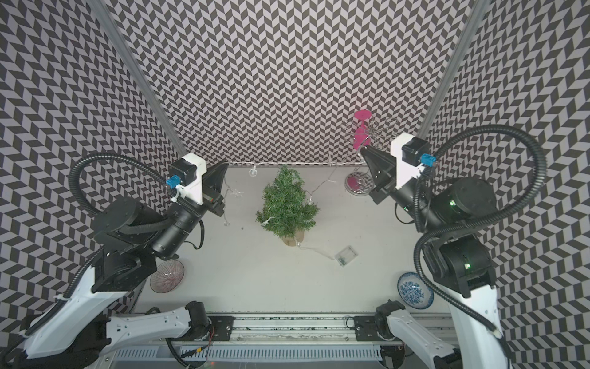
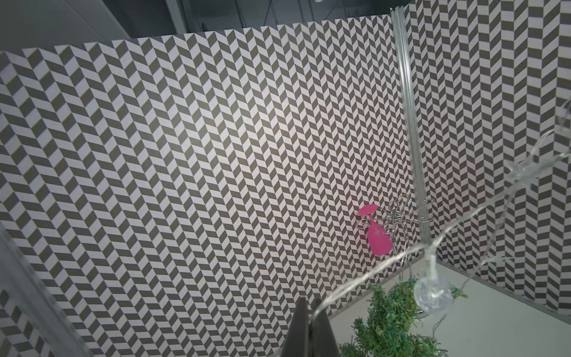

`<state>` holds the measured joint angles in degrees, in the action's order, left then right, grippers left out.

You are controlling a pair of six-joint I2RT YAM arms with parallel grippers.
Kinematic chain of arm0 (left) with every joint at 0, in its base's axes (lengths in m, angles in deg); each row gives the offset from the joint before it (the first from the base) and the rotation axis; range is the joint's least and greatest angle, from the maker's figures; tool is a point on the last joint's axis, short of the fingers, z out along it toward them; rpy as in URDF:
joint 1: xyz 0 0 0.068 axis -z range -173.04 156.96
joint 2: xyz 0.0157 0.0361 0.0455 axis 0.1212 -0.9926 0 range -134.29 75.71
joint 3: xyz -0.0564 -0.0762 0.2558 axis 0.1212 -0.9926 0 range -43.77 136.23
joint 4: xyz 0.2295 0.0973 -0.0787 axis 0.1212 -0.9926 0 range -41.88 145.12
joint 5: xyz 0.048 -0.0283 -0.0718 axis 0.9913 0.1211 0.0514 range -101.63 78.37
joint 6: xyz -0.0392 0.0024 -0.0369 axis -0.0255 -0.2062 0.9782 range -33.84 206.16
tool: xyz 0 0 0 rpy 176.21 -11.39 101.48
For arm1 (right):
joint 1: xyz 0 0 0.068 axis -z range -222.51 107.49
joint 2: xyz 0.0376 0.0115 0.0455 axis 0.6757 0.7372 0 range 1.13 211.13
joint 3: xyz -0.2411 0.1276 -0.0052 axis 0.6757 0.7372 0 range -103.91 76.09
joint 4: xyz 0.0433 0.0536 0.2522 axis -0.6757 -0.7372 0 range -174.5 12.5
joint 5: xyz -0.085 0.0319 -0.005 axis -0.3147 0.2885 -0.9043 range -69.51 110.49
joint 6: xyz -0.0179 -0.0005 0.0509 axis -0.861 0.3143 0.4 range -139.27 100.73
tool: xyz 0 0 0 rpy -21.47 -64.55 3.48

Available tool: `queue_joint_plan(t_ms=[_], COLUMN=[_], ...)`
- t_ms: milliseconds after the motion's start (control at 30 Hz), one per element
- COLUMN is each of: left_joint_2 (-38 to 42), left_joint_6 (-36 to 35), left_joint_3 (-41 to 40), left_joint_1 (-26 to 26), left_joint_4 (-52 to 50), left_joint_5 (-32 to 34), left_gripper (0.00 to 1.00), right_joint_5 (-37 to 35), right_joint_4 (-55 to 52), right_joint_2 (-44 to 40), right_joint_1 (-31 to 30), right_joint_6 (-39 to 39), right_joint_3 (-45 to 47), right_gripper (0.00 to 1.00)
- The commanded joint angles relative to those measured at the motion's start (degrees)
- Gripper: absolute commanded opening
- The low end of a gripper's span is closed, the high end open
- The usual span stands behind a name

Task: Wrap string light around the christmas tree
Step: Wrap the light string around the Christmas tree.

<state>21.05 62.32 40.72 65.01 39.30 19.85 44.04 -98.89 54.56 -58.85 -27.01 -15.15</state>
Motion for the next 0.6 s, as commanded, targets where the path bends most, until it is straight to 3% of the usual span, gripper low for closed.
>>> queue_joint_plan(t_ms=[0,100,400,567], left_joint_2=[-0.1,-1.8,-3.6,-3.0], left_joint_6=[-4.6,-6.2,2.6,8.8], left_joint_3=[1.8,3.0,1.7,-0.5], left_joint_1=[-2.8,-7.0,-27.9,-37.6], left_joint_4=[-1.1,-3.0,-1.7,4.2], left_joint_5=[0.2,-1.4,-22.8,-32.6], left_gripper=[0.02,0.02,0.01,0.00], right_joint_5=[6.1,8.7,13.8,10.4], right_joint_4=[3.1,4.2,1.8,2.3], right_joint_2=[-1.0,-1.9,0.0,0.7], right_joint_1=[0.0,0.0,-0.9,-8.0], right_joint_6=[4.6,7.5,12.5,11.6], right_joint_3=[0.5,3.0,6.6,8.2], right_gripper=[0.00,0.00,0.00,0.00])
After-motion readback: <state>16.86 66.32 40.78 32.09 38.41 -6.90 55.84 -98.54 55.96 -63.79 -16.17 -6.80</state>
